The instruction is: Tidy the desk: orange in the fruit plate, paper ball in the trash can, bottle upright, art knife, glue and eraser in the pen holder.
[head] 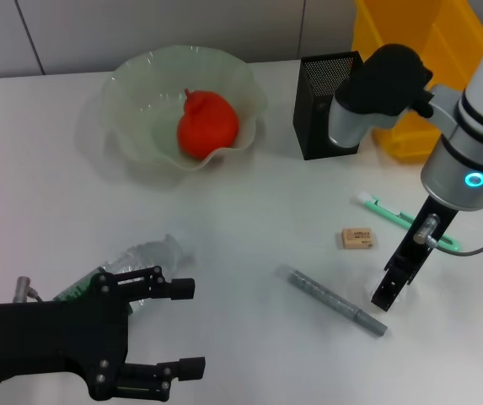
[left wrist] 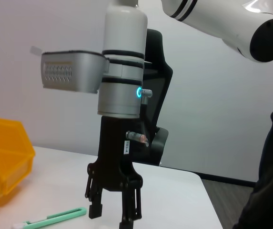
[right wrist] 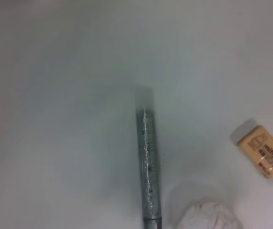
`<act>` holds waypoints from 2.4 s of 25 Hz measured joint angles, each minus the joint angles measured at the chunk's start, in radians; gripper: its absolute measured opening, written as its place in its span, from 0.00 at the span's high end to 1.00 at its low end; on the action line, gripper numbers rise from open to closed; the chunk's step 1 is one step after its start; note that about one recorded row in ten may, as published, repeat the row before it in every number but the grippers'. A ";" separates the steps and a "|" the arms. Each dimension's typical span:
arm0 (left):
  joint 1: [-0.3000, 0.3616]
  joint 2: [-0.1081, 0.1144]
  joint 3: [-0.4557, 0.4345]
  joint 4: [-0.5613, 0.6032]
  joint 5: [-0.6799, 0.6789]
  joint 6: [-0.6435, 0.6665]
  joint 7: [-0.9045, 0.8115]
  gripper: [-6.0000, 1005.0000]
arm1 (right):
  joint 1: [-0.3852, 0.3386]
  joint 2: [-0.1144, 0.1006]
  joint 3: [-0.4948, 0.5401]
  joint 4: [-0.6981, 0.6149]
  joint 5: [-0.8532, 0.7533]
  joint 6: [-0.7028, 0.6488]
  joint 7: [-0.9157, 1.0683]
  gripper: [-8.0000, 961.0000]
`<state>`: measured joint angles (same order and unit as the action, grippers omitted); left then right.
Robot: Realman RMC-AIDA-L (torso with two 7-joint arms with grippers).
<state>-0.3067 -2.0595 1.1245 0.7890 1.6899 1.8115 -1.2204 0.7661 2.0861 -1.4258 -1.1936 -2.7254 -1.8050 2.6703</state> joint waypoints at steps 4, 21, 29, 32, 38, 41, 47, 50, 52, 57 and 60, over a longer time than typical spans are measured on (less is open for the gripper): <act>0.000 0.000 0.001 -0.003 0.000 -0.003 0.001 0.17 | 0.000 0.000 -0.032 0.012 0.001 0.027 0.015 0.17; 0.000 -0.001 -0.001 -0.021 -0.001 -0.011 0.016 0.17 | 0.005 0.002 -0.094 0.072 0.009 0.089 0.042 0.18; 0.001 -0.001 -0.004 -0.020 -0.001 -0.011 0.015 0.17 | 0.004 0.002 -0.117 0.097 0.009 0.113 0.040 0.41; 0.001 -0.001 -0.003 -0.020 -0.001 -0.011 0.015 0.17 | 0.001 0.002 -0.113 0.093 0.009 0.120 0.039 0.45; 0.002 -0.001 -0.002 -0.021 -0.001 -0.010 0.015 0.17 | -0.013 -0.001 -0.106 0.030 0.009 0.090 0.037 0.54; 0.004 -0.001 -0.005 -0.021 -0.001 -0.008 0.015 0.17 | -0.036 -0.004 -0.076 -0.083 0.008 0.027 0.036 0.56; 0.005 -0.002 -0.005 -0.022 -0.001 -0.005 0.015 0.18 | -0.054 -0.009 0.077 -0.321 -0.079 -0.113 0.013 0.58; 0.008 -0.002 -0.005 -0.022 -0.001 -0.005 0.015 0.18 | -0.061 -0.014 0.122 -0.401 -0.171 -0.122 0.000 0.58; 0.009 -0.003 -0.005 -0.022 -0.001 -0.005 0.015 0.18 | -0.061 -0.023 0.159 -0.423 -0.194 -0.114 -0.021 0.58; 0.009 -0.005 -0.003 -0.022 -0.004 -0.004 0.015 0.18 | -0.069 -0.038 0.251 -0.421 -0.194 -0.022 -0.095 0.58; 0.010 -0.006 -0.002 -0.022 -0.007 -0.004 0.014 0.18 | -0.093 -0.040 0.296 -0.398 -0.195 0.094 -0.149 0.58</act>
<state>-0.2966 -2.0655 1.1224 0.7669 1.6831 1.8071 -1.2065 0.6732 2.0463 -1.1296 -1.5911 -2.9202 -1.7113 2.5208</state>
